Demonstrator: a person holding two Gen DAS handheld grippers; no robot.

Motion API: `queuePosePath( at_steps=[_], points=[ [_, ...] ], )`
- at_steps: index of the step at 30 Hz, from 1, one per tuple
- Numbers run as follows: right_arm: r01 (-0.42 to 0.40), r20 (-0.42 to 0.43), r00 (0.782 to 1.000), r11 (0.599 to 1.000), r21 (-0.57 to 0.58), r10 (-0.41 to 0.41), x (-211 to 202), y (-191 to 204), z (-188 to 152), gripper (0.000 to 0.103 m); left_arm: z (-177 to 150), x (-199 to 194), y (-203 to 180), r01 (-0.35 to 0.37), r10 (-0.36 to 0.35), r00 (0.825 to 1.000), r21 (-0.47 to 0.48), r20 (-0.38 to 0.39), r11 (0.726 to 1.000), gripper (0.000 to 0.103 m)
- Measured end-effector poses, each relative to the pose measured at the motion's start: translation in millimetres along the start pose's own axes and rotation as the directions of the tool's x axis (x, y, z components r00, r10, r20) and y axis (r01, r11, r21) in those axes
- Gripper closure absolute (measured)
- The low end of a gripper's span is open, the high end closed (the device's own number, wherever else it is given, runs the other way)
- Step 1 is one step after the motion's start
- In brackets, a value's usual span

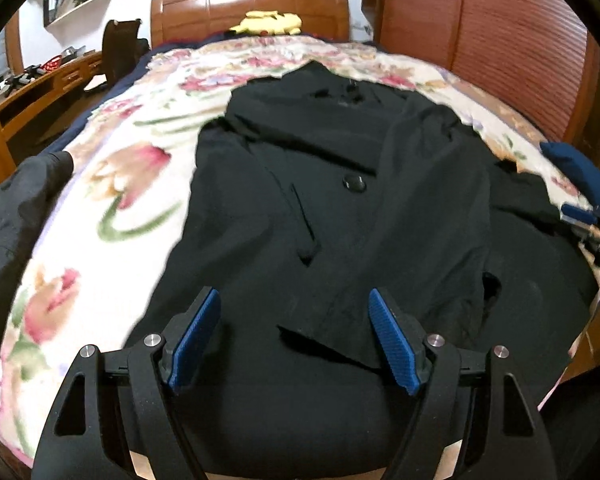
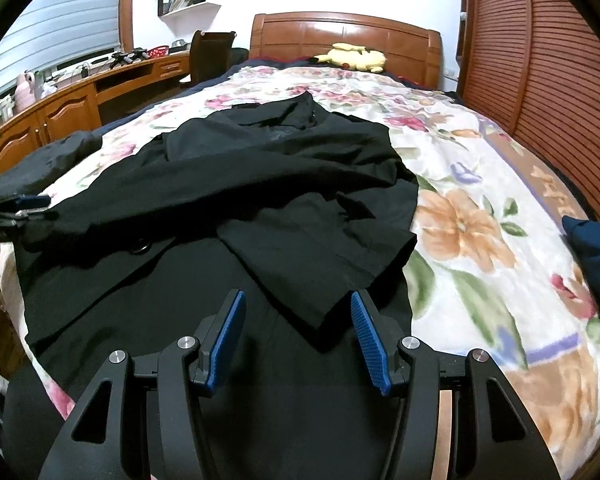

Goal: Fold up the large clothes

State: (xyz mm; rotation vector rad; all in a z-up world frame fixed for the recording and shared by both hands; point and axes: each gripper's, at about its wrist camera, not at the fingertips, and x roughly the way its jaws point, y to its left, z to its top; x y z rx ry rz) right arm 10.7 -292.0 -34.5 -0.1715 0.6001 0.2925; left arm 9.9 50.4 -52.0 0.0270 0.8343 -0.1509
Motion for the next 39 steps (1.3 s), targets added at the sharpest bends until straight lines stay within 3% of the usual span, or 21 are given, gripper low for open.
queuePosePath(
  at_steps=[5, 6, 9, 10, 12, 14, 22, 28, 31, 35, 36, 37, 39],
  points=[
    [-0.009, -0.002, 1.0, 1.0, 0.005, 0.009, 0.7, 0.9, 0.6, 0.046, -5.4, 4.0, -4.4, 0.026, -0.026, 1.0, -0.002, -0.013, 1.0, 0.026],
    [-0.009, -0.001, 1.0, 1.0, 0.005, 0.009, 0.0, 1.8, 0.3, 0.046, -6.3, 3.5, -4.9, 0.049, -0.049, 0.999, -0.005, -0.009, 0.999, 0.03],
    [-0.012, 0.0, 1.0, 1.0, 0.005, 0.012, 0.2, 3.8, 0.6, 0.046, -8.3, 4.8, -8.1, 0.096, -0.095, 0.995, 0.002, -0.027, 0.995, 0.056],
    [-0.013, 0.0, 1.0, 1.0, 0.004, 0.013, 0.5, 4.7, 0.8, 0.046, -8.5, 5.0, -9.8, 0.094, -0.094, 0.995, 0.007, -0.031, 0.996, 0.059],
    [-0.013, -0.001, 1.0, 1.0, 0.003, 0.013, 1.2, 5.4, 0.6, 0.046, -8.1, 4.8, -13.2, 0.079, -0.078, 0.996, 0.029, -0.038, 0.996, 0.083],
    [-0.011, -0.005, 1.0, 1.0, 0.003, 0.011, 2.4, 6.5, 0.7, 0.046, -5.8, 3.2, -14.3, 0.068, -0.067, 0.997, 0.044, -0.039, 0.997, 0.094],
    [-0.011, -0.006, 1.0, 1.0, 0.003, 0.011, 3.3, 5.4, 0.3, 0.046, 22.3, -22.1, 12.6, -0.057, 0.057, 0.996, 0.008, 0.065, 0.998, 0.096],
    [-0.011, -0.006, 1.0, 1.0, 0.002, 0.011, 3.0, 5.8, 0.4, 0.046, 28.6, -30.9, 28.1, -0.074, 0.075, 0.993, -0.015, 0.091, 0.997, 0.096],
    [-0.012, -0.006, 1.0, 1.0, 0.002, 0.012, 2.9, 5.4, 0.0, 0.046, 26.5, -33.9, 33.9, -0.075, 0.078, 0.992, -0.036, 0.098, 0.997, 0.088],
    [-0.012, -0.006, 1.0, 1.0, 0.001, 0.012, 2.7, 5.4, 0.1, 0.046, 19.7, -39.9, 36.6, -0.073, 0.076, 0.989, -0.027, 0.129, 0.997, 0.046],
    [-0.014, -0.006, 1.0, 1.0, 0.0, 0.014, 3.0, 5.2, 0.1, 0.046, 16.8, -41.7, 37.7, -0.071, 0.074, 0.988, -0.027, 0.134, 0.997, 0.03],
    [-0.012, -0.005, 1.0, 1.0, -0.003, 0.012, 3.0, 5.4, 0.1, 0.046, 12.7, -43.2, 39.4, -0.063, 0.067, 0.988, -0.029, 0.139, 0.998, 0.023],
    [-0.012, -0.004, 1.0, 1.0, -0.005, 0.012, 3.3, 4.8, -0.2, 0.046, 4.5, -45.0, 42.2, -0.053, 0.058, 0.988, -0.034, 0.141, 0.998, 0.021]
  ],
)
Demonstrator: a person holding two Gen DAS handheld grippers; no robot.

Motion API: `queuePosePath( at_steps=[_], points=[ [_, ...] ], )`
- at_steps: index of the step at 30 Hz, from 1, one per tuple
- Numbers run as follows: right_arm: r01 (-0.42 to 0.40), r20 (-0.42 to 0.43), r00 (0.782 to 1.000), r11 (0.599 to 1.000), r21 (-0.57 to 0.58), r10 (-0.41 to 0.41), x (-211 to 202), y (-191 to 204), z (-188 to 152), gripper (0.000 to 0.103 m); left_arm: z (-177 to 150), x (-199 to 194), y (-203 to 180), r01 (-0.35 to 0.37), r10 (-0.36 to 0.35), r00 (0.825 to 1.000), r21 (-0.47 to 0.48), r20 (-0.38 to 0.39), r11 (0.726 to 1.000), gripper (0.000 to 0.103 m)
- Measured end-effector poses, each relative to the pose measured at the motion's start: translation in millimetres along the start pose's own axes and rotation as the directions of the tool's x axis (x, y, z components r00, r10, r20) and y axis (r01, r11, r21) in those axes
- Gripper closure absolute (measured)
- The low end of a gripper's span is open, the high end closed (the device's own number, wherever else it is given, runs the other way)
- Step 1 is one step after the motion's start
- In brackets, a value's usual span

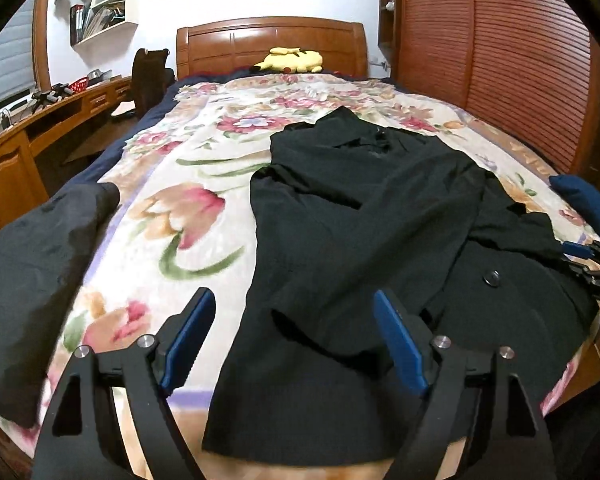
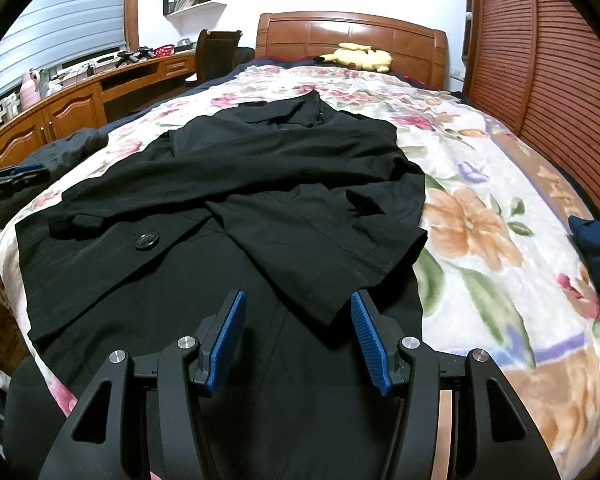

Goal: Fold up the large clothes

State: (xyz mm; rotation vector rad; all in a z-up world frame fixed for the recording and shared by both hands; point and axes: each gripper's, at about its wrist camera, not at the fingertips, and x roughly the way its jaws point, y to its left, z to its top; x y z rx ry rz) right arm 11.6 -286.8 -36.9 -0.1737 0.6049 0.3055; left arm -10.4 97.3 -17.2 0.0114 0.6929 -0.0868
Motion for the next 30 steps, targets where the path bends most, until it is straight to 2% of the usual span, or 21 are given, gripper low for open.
queuePosePath(
  at_steps=[12, 21, 24, 26, 30],
  points=[
    [-0.003, 0.01, 1.0, 1.0, -0.001, 0.003, -1.1, -1.6, -0.9, 0.046, -40.0, -2.2, 18.0, -0.031, 0.031, 0.999, -0.013, -0.038, 0.999, 0.021],
    [0.036, 0.023, 0.999, 0.995, -0.093, -0.034, -21.3, 8.2, -2.5, 0.046, -55.6, -2.4, 26.5, -0.041, 0.04, 0.998, -0.013, -0.053, 0.999, 0.021],
    [0.042, 0.015, 0.999, 0.992, -0.116, -0.041, -28.3, 6.3, -5.4, 0.046, -58.7, -0.8, 28.3, -0.037, 0.035, 0.998, -0.019, -0.056, 0.999, 0.021],
    [0.043, 0.004, 0.999, 0.992, -0.119, -0.043, -31.9, 2.2, -6.5, 0.04, -60.4, 0.7, 29.4, -0.033, 0.032, 0.998, -0.026, -0.058, 0.999, 0.021],
    [0.061, -0.03, 0.997, 0.991, -0.123, -0.065, -33.4, -9.7, -11.1, 0.04, -62.0, 1.8, 32.7, -0.03, 0.028, 0.998, -0.045, -0.052, 0.999, 0.021]
  ],
)
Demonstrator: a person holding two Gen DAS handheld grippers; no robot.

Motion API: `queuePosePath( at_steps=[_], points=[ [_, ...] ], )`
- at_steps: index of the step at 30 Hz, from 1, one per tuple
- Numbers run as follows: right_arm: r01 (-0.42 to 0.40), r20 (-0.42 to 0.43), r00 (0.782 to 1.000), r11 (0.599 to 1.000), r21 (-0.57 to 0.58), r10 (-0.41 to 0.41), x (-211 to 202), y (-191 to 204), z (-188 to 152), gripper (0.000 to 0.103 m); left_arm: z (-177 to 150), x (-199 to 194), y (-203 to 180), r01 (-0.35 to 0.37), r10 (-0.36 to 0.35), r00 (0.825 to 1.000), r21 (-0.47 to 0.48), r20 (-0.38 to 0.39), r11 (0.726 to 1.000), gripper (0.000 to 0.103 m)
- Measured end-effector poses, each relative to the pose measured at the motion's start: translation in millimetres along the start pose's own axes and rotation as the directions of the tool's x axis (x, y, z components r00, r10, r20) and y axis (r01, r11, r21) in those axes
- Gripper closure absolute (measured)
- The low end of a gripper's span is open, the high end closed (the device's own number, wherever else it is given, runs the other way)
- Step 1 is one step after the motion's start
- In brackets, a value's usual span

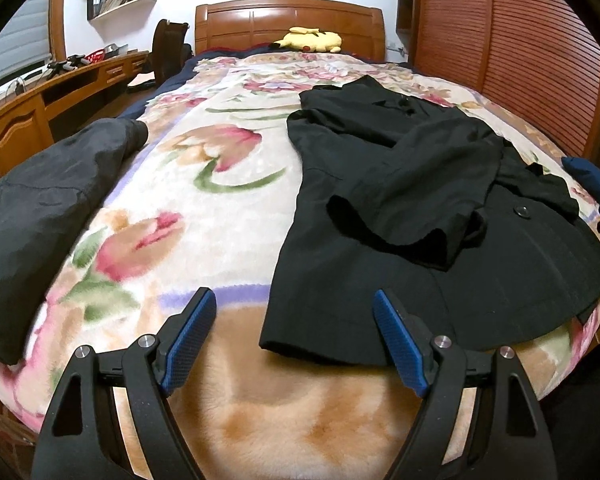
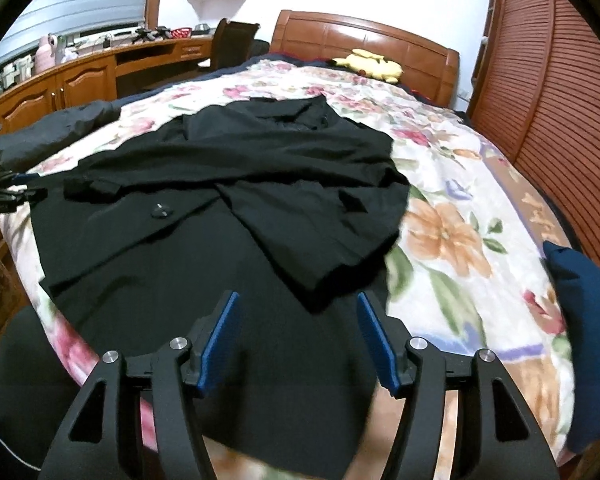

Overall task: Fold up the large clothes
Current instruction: 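Grasp the coat hem with the right gripper while the left gripper grasps it too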

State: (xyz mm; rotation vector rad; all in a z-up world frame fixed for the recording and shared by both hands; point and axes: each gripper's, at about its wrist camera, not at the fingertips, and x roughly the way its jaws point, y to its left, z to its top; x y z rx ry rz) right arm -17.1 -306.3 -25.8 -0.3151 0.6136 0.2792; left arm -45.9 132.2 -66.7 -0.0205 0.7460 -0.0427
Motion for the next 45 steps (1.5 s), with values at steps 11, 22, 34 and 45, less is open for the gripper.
queuePosePath(
  at_steps=[11, 22, 34, 45],
  points=[
    [-0.028, -0.11, 0.993, 0.994, 0.106, 0.039, 19.0, -29.9, -21.1, 0.04, -3.1, -5.1, -4.5, 0.025, -0.025, 1.0, 0.013, 0.003, 1.0, 0.064],
    [-0.073, -0.118, 0.989, 0.991, 0.109, 0.085, 20.7, -24.2, -29.5, 0.04, -4.6, -17.5, -11.5, 0.068, -0.068, 0.998, 0.037, 0.006, 0.997, 0.096],
    [-0.132, -0.107, 0.984, 0.987, 0.093, 0.142, 4.0, -14.4, -38.8, 0.067, -16.2, -68.5, -19.7, 0.088, -0.09, 0.986, 0.021, 0.14, 0.996, 0.102],
    [-0.111, -0.09, 0.989, 0.992, 0.063, 0.116, 3.9, -4.9, -31.7, 0.084, -3.0, -56.4, -9.7, 0.014, -0.019, 0.994, 0.049, 0.111, 0.999, 0.088]
  ],
)
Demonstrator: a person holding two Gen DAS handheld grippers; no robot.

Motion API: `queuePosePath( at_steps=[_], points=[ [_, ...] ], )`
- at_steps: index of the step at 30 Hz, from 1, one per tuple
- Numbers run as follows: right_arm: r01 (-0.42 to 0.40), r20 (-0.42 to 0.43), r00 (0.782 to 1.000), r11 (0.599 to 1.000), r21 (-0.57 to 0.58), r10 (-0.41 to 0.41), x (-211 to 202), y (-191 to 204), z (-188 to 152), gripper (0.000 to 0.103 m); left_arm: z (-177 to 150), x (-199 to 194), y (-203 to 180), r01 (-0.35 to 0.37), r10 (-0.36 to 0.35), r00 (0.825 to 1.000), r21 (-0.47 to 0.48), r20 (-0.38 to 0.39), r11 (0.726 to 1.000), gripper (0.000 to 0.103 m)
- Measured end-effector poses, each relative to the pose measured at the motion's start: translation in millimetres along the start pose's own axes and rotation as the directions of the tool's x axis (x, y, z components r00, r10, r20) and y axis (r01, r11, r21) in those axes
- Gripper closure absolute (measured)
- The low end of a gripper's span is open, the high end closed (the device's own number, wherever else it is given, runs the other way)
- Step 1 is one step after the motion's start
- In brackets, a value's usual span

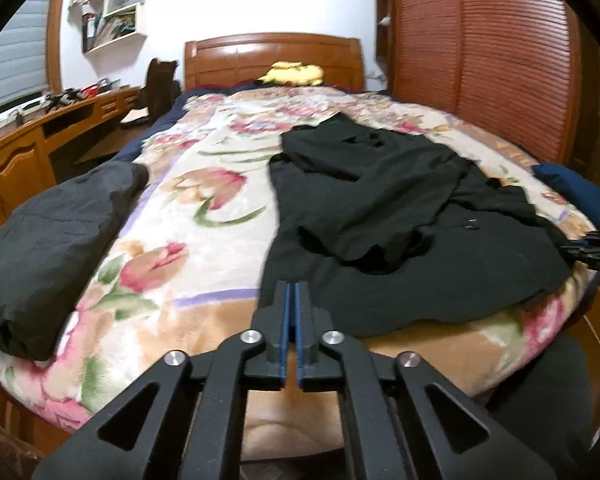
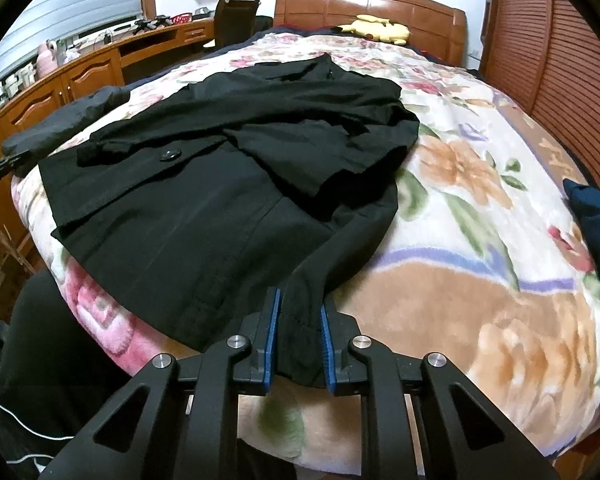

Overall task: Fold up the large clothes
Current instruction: 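Grasp the coat hem with the right gripper while the left gripper grasps it too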

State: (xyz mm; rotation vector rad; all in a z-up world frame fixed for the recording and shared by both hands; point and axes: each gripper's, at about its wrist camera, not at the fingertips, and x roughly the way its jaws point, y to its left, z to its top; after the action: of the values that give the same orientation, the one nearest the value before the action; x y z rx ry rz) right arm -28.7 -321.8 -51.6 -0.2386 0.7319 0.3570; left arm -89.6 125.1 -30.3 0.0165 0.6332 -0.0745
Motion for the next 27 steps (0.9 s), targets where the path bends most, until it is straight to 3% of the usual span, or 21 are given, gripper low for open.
queuePosePath(
  at_steps=[3, 8, 15, 17, 19, 20, 21, 27],
  points=[
    [0.005, -0.008, 1.0, 1.0, -0.007, -0.005, 2.2, 0.3, -0.2, 0.084, -2.5, 12.1, 7.4, -0.007, 0.007, 1.0, -0.006, -0.018, 1.0, 0.055],
    [0.002, -0.013, 1.0, 1.0, -0.001, -0.002, 2.1, -0.5, 1.3, 0.084, -4.7, 37.2, 16.8, -0.015, 0.012, 0.997, -0.039, -0.078, 0.999, 0.05],
    [-0.002, -0.014, 1.0, 1.0, 0.018, 0.002, 4.8, -2.4, 0.8, 0.084, -8.0, 47.4, 15.7, 0.005, -0.01, 0.996, -0.054, -0.089, 0.999, 0.05],
    [-0.004, -0.014, 1.0, 1.0, 0.021, 0.004, 6.2, -3.9, -0.3, 0.084, -8.3, 48.1, 13.4, 0.025, -0.029, 0.995, -0.05, -0.093, 0.998, 0.057],
    [-0.005, -0.015, 1.0, 1.0, 0.021, 0.006, 7.8, -4.2, -0.8, 0.084, -8.1, 49.8, 12.3, 0.05, -0.055, 0.993, -0.05, -0.103, 0.998, 0.074],
    [-0.004, -0.018, 1.0, 1.0, 0.017, 0.005, 8.4, -3.6, -0.7, 0.084, -7.9, 50.1, 11.3, 0.069, -0.074, 0.991, -0.052, -0.11, 0.996, 0.091],
    [-0.006, -0.017, 1.0, 1.0, 0.012, 0.006, 8.2, -3.0, -0.2, 0.084, -6.2, 49.5, 10.1, 0.089, -0.095, 0.989, -0.058, -0.113, 0.994, 0.096],
    [0.022, 0.047, 0.999, 1.0, 0.001, -0.022, -7.9, -1.7, 4.6, 0.091, 4.8, 14.6, -0.8, 0.105, -0.106, 0.994, -0.044, -0.017, 0.994, 0.098]
  ],
)
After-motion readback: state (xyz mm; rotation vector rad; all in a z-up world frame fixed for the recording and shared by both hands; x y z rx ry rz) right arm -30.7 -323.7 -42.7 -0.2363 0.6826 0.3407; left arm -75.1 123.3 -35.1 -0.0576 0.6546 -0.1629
